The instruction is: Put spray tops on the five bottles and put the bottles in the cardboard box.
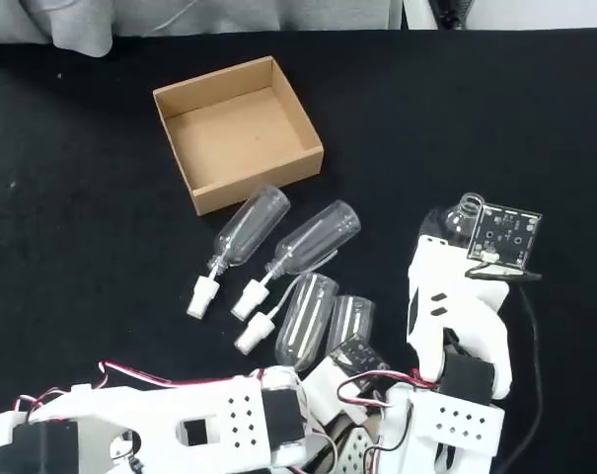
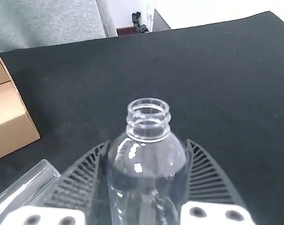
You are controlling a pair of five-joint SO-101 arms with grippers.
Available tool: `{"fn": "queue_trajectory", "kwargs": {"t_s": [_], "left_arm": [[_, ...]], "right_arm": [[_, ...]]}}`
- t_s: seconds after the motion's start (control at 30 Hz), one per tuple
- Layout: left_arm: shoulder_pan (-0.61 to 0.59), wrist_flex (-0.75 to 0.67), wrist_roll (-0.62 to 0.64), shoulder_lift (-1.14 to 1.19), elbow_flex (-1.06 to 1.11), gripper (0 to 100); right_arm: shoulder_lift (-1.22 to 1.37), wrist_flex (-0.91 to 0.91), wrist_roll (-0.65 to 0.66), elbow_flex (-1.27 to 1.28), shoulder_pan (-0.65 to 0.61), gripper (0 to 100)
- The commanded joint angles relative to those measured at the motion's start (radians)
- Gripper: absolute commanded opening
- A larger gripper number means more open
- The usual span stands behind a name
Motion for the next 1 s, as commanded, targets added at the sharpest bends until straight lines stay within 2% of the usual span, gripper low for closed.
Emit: {"fn": "queue_trajectory", "kwargs": {"t_s": [0.0, 0.13, 0.4, 0.67, 0.8, 0.97], "left_arm": [[-0.071, 0.011, -0.006, -0.040, -0.073, 3], [-0.134, 0.015, -0.006, -0.040, -0.099, 3], [-0.185, 0.017, 0.008, -0.071, -0.104, 3], [-0.286, 0.080, 0.031, -0.333, -0.090, 3], [-0.360, 0.071, 0.031, -0.456, -0.062, 3], [-0.397, 0.071, 0.029, -0.552, -0.048, 3]], "right_arm": [[-0.022, -0.028, 0.000, -0.050, 0.015, 15.2], [-0.022, -0.026, 0.002, -0.051, 0.015, 15.2], [-0.022, -0.028, 0.002, -0.050, 0.014, 15.2], [-0.022, -0.026, 0.000, -0.048, 0.014, 15.2], [-0.022, -0.025, -0.002, -0.048, 0.014, 15.2], [-0.022, -0.023, 0.000, -0.047, 0.000, 15.2]]}}
